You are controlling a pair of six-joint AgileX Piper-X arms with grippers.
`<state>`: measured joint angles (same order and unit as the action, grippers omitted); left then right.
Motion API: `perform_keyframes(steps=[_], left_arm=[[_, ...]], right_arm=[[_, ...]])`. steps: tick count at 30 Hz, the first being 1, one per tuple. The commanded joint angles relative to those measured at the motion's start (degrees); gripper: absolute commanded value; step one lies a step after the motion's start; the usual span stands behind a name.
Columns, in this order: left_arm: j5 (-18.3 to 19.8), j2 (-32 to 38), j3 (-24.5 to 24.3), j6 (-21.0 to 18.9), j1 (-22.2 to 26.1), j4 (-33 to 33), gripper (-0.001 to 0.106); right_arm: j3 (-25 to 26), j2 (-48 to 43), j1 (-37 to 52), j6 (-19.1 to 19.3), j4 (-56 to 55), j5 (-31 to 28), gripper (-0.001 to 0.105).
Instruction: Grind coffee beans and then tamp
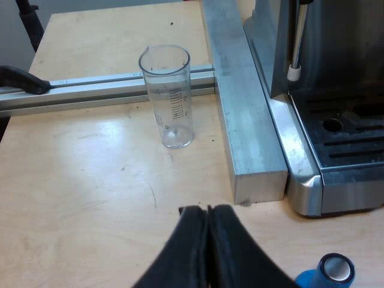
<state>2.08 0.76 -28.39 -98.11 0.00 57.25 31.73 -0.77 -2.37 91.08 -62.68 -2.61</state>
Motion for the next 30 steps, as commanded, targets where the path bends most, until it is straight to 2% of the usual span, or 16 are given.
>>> perform_keyframes(steps=[1,7,9,14,16,18,19,20,21,23,24,28,30], left_arm=[[0.3,7.4,-0.2,0.1,0.0,-0.6,0.0],[2.8,7.4,-0.2,0.3,0.0,-0.6,0.0],[2.9,7.4,-0.2,0.3,0.0,-0.4,0.0],[2.9,7.4,-1.7,0.3,0.0,0.8,0.001],[2.9,7.4,-2.8,0.3,-0.3,1.2,0.009],[3.5,7.4,-3.6,0.3,-0.9,1.1,0.027],[4.1,7.4,-3.7,0.3,-1.2,1.1,0.032],[5.3,7.4,-3.9,0.3,-1.5,1.1,0.042],[6.3,7.4,-4.2,0.3,-2.1,1.1,0.049],[7.1,7.4,-4.5,0.3,-2.6,1.1,0.053],[7.4,7.4,-4.7,0.3,-3.0,1.1,0.054],[7.7,7.4,-5.5,0.3,-5.1,1.1,0.054],[9.4,7.4,-5.5,0.8,-6.4,1.1,0.055]], right_arm=[[-0.1,-2.3,0.0,0.4,0.4,-0.2,0.0],[-0.1,-2.1,0.0,0.6,0.2,0.8,0.0],[0.1,-2.0,0.0,3.0,0.2,2.6,0.0],[1.5,-2.0,0.0,5.8,0.2,3.2,0.0],[2.1,-1.7,0.0,6.4,0.2,4.0,0.001],[3.9,0.2,0.0,10.3,0.2,11.3,0.023],[4.1,0.7,0.0,10.8,0.2,12.6,0.026],[4.7,1.6,0.0,11.2,0.2,13.6,0.038],[5.4,2.5,0.0,11.2,0.2,14.1,0.045],[6.5,4.8,0.0,12.0,0.2,15.7,0.053],[7.3,6.3,-0.1,13.1,0.5,17.1,0.054],[8.8,9.8,-2.2,13.4,2.2,18.1,0.055],[9.7,11.7,-4.6,14.3,2.7,18.1,0.062]])
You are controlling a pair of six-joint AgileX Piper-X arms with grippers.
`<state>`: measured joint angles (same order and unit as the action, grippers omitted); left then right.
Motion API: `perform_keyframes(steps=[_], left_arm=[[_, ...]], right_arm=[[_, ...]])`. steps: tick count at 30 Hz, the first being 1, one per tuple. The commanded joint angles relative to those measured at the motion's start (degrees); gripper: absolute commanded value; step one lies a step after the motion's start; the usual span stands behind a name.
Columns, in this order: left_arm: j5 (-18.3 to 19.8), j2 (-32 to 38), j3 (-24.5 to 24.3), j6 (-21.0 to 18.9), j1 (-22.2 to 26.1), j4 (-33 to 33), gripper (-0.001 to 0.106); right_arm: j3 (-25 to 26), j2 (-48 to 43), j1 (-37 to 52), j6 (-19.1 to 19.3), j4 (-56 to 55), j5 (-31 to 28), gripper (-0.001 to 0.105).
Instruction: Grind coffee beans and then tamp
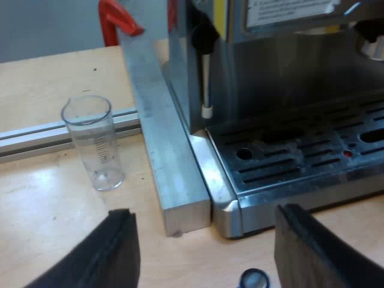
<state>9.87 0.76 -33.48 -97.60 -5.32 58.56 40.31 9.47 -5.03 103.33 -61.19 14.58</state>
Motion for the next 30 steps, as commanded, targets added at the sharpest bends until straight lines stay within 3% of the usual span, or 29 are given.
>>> perform_keyframes(steps=[1,5,8,16,20,26,30], left_arm=[[2.2,7.4,-0.4,0.3,-1.4,-0.2,0.056],[2.9,7.4,-0.4,0.3,-3.0,-0.2,0.066],[2.9,6.5,-0.4,0.3,-4.6,-0.2,0.066],[6.1,-1.5,-2.7,0.3,-9.6,-0.6,0.066],[8.4,-5.3,-3.1,0.3,-12.4,-3.9,0.066],[8.8,-9.3,-3.1,0.3,-16.7,-7.8,0.066],[8.8,-12.5,-3.1,2.9,-19.6,-8.9,0.066]], right_arm=[[1.5,2.1,-2.7,2.8,1.2,0.9,0.067],[3.2,5.5,-7.4,3.5,0.3,0.9,0.074],[3.9,7.4,-11.6,3.7,0.5,1.1,0.069],[3.9,9.2,-19.8,4.9,0.5,0.1,0.069],[3.9,10.2,-23.3,4.9,0.5,-2.1,0.069],[3.9,13.9,-30.2,4.9,2.5,-4.7,0.069],[3.9,18.0,-35.8,4.3,6.2,-7.3,0.069]])
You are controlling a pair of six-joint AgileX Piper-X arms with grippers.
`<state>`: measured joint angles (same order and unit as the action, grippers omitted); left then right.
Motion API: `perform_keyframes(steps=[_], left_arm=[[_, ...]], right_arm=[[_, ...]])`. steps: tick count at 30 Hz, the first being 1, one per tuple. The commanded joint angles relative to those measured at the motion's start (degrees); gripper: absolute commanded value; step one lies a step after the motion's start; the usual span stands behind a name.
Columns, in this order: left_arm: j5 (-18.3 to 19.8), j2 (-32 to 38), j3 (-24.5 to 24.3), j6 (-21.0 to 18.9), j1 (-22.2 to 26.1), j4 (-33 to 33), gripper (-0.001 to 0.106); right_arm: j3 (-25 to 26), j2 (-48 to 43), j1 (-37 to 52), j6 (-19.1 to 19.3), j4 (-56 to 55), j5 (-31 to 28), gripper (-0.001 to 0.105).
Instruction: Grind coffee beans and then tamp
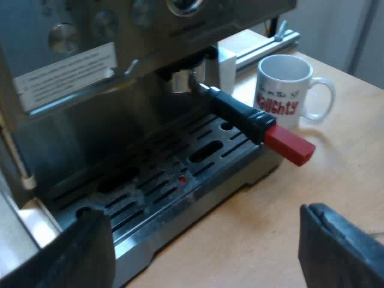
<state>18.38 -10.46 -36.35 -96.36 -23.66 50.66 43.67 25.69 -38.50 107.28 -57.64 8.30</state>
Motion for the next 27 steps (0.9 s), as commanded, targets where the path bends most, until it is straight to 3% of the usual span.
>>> perform_keyframes(steps=[1,5,9,12,17,18,24,27], left_arm=[[0.3,-1.6,-0.2,2.2,-1.6,-1.0,0.066],[0.3,-4.0,-0.2,7.5,-3.2,-1.0,0.066],[0.9,-5.1,0.1,8.9,-3.5,-1.5,0.066],[6.1,-6.0,2.8,8.9,-3.5,-5.8,0.066],[7.2,-7.2,7.7,8.9,-3.5,-12.5,0.066],[7.3,-7.7,8.7,8.9,-3.5,-13.9,0.066],[14.3,-10.4,11.7,8.9,-3.5,-16.8,0.066],[17.3,-13.5,14.3,8.9,-3.5,-20.9,0.066]], right_arm=[[0.6,2.3,-3.1,0.0,3.2,-1.4,0.069],[0.6,6.0,-8.9,-0.8,6.9,-6.2,0.069],[0.6,8.4,-13.1,-1.2,8.6,-8.9,0.069],[-0.3,11.4,-17.9,-4.9,11.2,-12.7,0.069],[-2.8,14.2,-23.1,-10.4,16.4,-16.8,0.069],[-3.9,15.1,-25.2,-13.0,19.0,-18.3,0.069],[-7.6,17.9,-30.7,-16.5,26.4,-24.2,0.069],[-10.2,20.6,-34.8,-19.5,32.9,-32.3,0.069]])
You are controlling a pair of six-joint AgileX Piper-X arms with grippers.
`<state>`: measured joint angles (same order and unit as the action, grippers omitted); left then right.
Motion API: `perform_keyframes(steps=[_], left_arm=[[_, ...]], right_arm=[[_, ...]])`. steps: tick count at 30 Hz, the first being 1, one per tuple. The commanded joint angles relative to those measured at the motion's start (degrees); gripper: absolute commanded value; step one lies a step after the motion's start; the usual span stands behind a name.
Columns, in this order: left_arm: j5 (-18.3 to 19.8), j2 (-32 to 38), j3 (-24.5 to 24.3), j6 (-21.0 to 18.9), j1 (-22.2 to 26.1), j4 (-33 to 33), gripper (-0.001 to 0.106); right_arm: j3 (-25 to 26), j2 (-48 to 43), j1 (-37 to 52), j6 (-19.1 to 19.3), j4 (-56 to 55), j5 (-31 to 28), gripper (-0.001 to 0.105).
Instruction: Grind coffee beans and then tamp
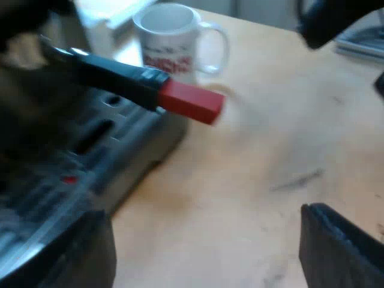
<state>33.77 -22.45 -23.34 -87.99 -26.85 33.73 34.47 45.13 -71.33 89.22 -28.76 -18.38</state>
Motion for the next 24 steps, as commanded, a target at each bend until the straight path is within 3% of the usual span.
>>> perform_keyframes(steps=[1,5,7,9,11,16,21,24], left_arm=[[2.0,-2.0,1.6,0.5,-0.3,-4.6,0.066],[3.8,-5.1,3.3,0.5,-0.7,-9.4,0.066],[3.8,-6.1,3.7,0.5,-2.4,-11.6,0.066],[3.8,-7.0,3.7,0.5,-4.9,-12.9,0.066],[3.6,-8.6,3.7,0.5,-7.6,-14.2,0.066],[1.5,-12.2,3.7,0.5,-9.3,-14.8,0.066],[-0.1,-12.8,3.7,0.5,-9.3,-15.2,0.066],[-0.1,-12.8,3.7,0.5,-9.3,-15.2,0.066]], right_arm=[[-1.3,1.6,-2.4,-1.6,4.9,-6.5,0.069],[-2.8,4.5,-5.6,-4.0,8.2,-14.2,0.069],[-3.0,5.6,-6.4,-7.6,8.4,-16.7,0.069],[-3.0,6.0,-6.7,-8.7,8.3,-17.8,0.069],[-3.0,8.2,-7.5,-11.4,8.4,-22.9,0.069],[-3.0,11.1,-7.6,-14.2,8.4,-24.9,0.069],[-4.4,13.5,-7.6,-22.0,8.4,-32.1,0.068],[-5.3,13.5,-7.6,-22.9,8.9,-32.1,0.067]])
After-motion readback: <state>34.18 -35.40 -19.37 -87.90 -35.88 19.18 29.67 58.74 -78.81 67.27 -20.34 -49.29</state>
